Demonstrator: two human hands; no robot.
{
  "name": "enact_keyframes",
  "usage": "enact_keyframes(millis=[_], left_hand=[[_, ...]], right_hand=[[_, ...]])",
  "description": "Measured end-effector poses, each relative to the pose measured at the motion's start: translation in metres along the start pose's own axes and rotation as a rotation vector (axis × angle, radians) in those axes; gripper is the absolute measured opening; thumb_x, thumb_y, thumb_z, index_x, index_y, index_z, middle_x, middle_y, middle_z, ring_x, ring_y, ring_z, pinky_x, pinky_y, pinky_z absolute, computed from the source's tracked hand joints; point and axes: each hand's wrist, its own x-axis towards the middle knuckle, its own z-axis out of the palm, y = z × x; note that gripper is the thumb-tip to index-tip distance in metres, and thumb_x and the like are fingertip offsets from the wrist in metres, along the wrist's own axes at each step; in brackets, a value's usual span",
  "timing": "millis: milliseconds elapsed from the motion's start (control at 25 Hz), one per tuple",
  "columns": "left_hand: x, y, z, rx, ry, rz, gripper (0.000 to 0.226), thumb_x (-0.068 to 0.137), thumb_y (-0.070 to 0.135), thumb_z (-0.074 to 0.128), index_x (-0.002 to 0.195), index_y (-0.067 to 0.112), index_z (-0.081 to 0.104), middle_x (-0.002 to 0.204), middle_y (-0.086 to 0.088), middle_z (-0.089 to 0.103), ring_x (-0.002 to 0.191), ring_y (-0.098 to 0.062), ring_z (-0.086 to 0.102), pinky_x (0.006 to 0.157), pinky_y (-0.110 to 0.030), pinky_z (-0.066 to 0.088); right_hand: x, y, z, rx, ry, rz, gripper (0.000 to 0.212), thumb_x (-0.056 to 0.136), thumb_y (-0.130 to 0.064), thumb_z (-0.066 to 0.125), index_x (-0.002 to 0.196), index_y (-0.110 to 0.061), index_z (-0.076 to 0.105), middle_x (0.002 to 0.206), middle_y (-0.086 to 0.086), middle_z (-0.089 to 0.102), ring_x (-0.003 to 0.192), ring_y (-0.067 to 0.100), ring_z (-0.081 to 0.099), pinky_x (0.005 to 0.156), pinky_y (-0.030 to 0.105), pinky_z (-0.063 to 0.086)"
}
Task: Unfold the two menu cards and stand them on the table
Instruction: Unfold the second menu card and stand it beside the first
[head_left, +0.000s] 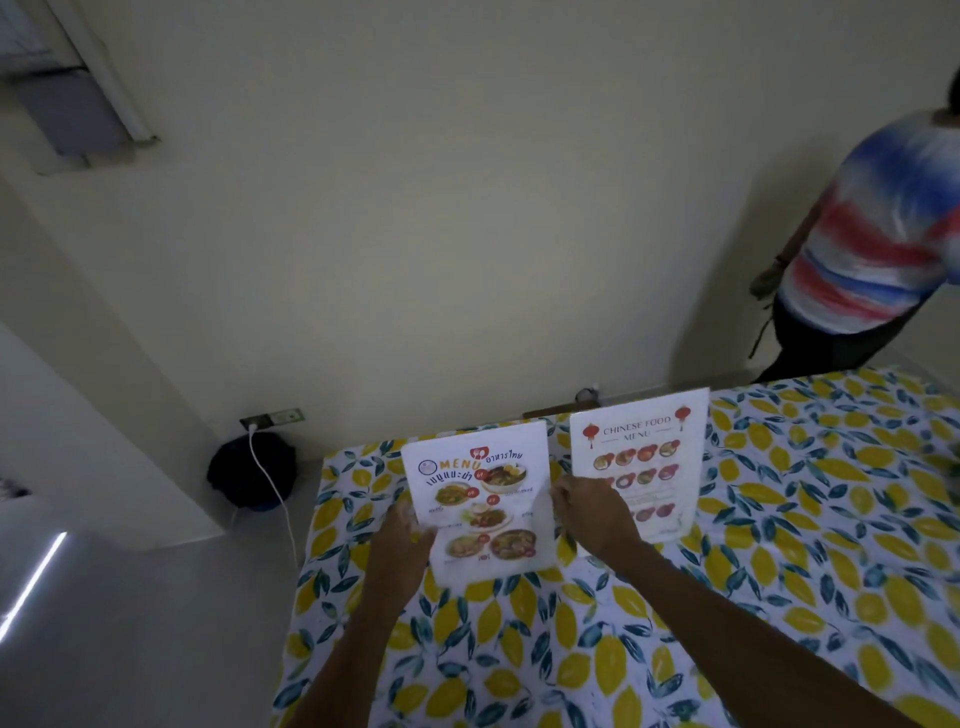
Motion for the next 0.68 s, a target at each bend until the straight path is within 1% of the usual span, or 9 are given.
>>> enact_keyframes(millis=[120,200,280,360,440,560,680], left_hand=[[-0.017,0.001,-0.002,0.092,-0.011,0.086,0.051,0.092,0.031,0.064,0.136,0.012,0.048,0.132,-0.009,0.058,0.122,-0.029,0.057,0.097,-0.038,0.047],[-0.03,0.005,0.002,0.144,-0.024,0.13,0.056,0.092,0.036,0.063,0.14,0.014,0.045,0.137,-0.009,0.056,0.125,-0.028,0.055,0.101,-0.039,0.047],[-0.041,0.009,0.01,0.178,-0.042,0.17,0.06,0.092,0.042,0.061,0.142,0.016,0.043,0.137,-0.008,0.056,0.125,-0.027,0.054,0.102,-0.041,0.049],[-0.052,0.015,0.024,0.198,-0.072,0.221,0.061,0.093,0.045,0.057,0.144,0.015,0.041,0.139,-0.008,0.054,0.128,-0.028,0.052,0.102,-0.043,0.049],[-0.061,0.024,0.041,0.183,-0.106,0.271,0.06,0.093,0.044,0.056,0.144,0.017,0.042,0.141,-0.008,0.053,0.13,-0.029,0.051,0.103,-0.045,0.048],[-0.066,0.043,0.066,0.103,-0.122,0.316,0.052,0.089,0.039,0.063,0.135,0.018,0.05,0.135,-0.006,0.058,0.123,-0.028,0.057,0.095,-0.044,0.052],[-0.069,0.066,0.092,0.129,-0.169,0.321,0.049,0.091,0.038,0.062,0.134,0.02,0.048,0.13,-0.005,0.059,0.117,-0.026,0.06,0.09,-0.044,0.054]], right_hand=[[-0.023,-0.005,-0.025,-0.101,-0.009,-0.049,0.034,0.096,-0.038,0.037,0.093,-0.015,0.061,0.086,0.007,0.069,0.079,0.026,0.065,0.067,0.039,0.057],[-0.041,-0.004,-0.036,-0.172,-0.02,-0.085,0.03,0.095,-0.038,0.041,0.103,-0.017,0.061,0.097,0.006,0.068,0.091,0.026,0.064,0.074,0.039,0.056],[-0.058,0.0,-0.045,-0.217,-0.039,-0.098,0.03,0.094,-0.039,0.045,0.111,-0.019,0.061,0.106,0.006,0.067,0.1,0.026,0.062,0.078,0.039,0.055],[-0.075,0.007,-0.056,-0.256,-0.048,-0.079,0.03,0.094,-0.039,0.047,0.114,-0.021,0.062,0.109,0.004,0.067,0.102,0.024,0.061,0.078,0.038,0.053],[-0.09,0.019,-0.066,-0.29,-0.057,-0.04,0.031,0.094,-0.04,0.047,0.116,-0.023,0.061,0.112,0.003,0.065,0.104,0.024,0.06,0.079,0.038,0.052],[-0.106,0.043,-0.083,-0.323,-0.063,0.001,0.031,0.093,-0.04,0.049,0.119,-0.027,0.06,0.116,0.001,0.064,0.108,0.023,0.059,0.082,0.039,0.055],[-0.112,0.072,-0.098,-0.313,-0.046,0.045,0.028,0.092,-0.039,0.053,0.116,-0.027,0.062,0.115,0.002,0.065,0.107,0.023,0.06,0.081,0.038,0.055]])
